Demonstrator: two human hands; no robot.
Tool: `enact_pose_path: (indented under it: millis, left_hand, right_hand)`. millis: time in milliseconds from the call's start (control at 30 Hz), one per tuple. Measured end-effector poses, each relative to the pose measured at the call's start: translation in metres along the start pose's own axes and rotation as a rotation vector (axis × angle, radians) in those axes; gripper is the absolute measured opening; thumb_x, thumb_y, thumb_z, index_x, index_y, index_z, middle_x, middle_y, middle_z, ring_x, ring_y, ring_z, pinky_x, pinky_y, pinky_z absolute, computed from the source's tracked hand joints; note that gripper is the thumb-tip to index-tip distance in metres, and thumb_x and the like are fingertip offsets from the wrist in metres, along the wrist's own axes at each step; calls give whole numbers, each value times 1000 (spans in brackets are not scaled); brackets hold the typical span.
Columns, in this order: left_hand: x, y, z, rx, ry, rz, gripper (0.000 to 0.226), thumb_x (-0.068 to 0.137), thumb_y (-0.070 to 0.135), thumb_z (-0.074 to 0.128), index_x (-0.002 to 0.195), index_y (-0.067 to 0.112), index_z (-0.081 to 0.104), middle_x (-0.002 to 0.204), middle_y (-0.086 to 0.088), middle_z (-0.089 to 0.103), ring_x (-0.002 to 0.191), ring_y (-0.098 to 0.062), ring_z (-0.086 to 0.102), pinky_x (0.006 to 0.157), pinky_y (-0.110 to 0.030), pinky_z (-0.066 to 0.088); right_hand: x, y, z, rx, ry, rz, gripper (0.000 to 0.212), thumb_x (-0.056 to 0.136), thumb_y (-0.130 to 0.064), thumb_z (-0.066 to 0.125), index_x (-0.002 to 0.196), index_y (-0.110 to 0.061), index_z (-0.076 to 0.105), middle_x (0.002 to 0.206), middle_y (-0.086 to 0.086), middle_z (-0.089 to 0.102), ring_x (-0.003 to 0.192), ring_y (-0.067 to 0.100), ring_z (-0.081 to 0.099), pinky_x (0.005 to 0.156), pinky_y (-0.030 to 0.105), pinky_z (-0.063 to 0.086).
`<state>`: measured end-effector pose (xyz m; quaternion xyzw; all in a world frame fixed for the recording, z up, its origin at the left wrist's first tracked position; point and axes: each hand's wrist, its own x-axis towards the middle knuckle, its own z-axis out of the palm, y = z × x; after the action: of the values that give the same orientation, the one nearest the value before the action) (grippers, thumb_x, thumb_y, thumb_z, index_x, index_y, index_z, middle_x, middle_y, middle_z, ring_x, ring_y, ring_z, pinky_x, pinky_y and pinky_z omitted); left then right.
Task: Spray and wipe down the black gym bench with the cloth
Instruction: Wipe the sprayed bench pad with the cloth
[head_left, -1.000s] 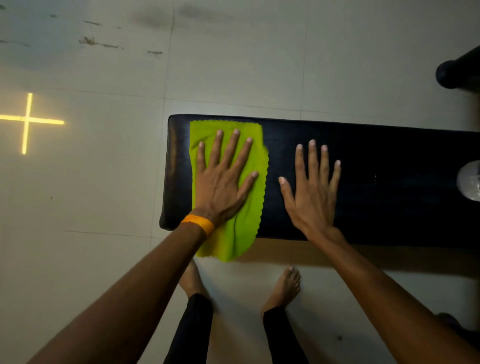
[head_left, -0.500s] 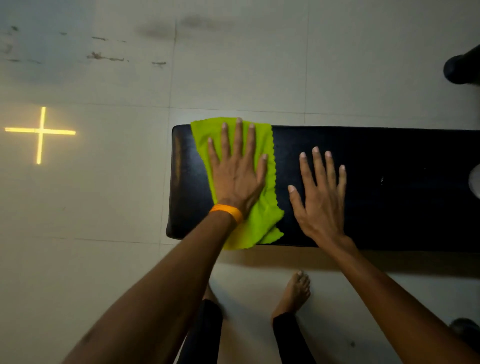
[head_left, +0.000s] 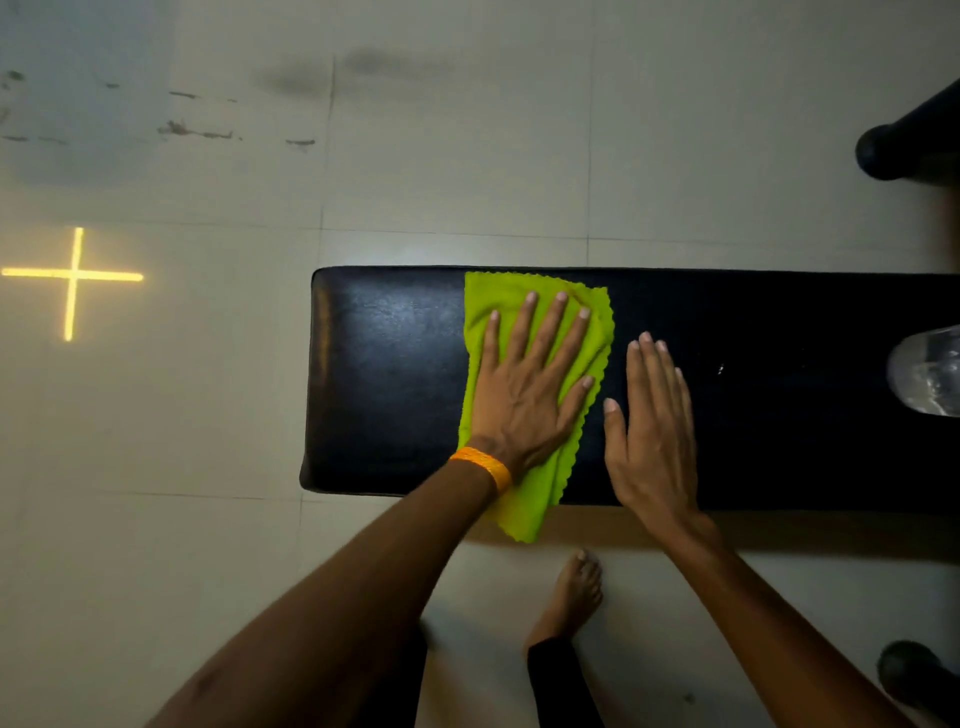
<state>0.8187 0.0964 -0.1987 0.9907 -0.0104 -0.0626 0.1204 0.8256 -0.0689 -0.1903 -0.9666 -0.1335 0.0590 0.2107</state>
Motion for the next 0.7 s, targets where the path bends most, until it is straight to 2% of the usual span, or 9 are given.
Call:
enact_pose_path:
  millis: [100,167,267,367,500,633,700]
  left_hand:
    - [3,1,-4,-50,9,-68,69,107,58,25,167,27,11,176,-1,3,162,-27,-4,129,-56,2]
    - [2,0,-12,-170,15,-46,68,106,55,24,166,24,19,175,-2,10,162,-25,1,130,-54,3]
    - [-9,-34,-27,-294,123,-36,64,106,45,32,163,16,31,173,-6,20,162,-24,9,131,-50,6]
    - [-24,-88,-32,-184,203,-175,63,105,40,32,163,13,30,172,-8,20,161,-28,11,130,-53,7]
    - [-36,-118,-20,2,87,-196,71,106,51,25,165,13,20,174,-10,12,162,-30,7,129,-60,8]
    - [-36,-117,-17,61,65,-188,73,105,54,24,166,14,15,175,-10,8,162,-30,4,130,-58,6]
    - [-36,-117,-17,72,69,-187,74,105,54,25,166,13,15,174,-11,9,162,-30,4,130,-58,6]
  right_hand:
    - [-1,-4,-1,29,2,17,61,101,-25,39,158,-7,28,169,7,20,158,20,12,127,48,18]
    - [2,-15,-1,57,35,64,61,98,-23,43,156,-8,34,168,8,23,157,22,15,127,49,18]
    - [10,-47,4,20,99,60,60,96,-23,48,154,-8,39,167,12,27,156,28,19,126,52,17]
    - [20,-89,22,4,56,-17,64,97,-29,47,157,-10,35,168,12,23,157,29,16,127,53,14]
    - [29,-126,52,-159,-21,21,66,102,-49,35,161,-22,25,170,6,16,158,28,10,127,55,6]
    - [50,-90,44,-253,-50,-13,66,102,-56,32,161,-28,23,171,4,16,158,28,12,127,54,8]
    - [65,-53,26,-284,-11,42,66,102,-57,32,160,-29,25,170,5,19,157,29,15,126,55,10]
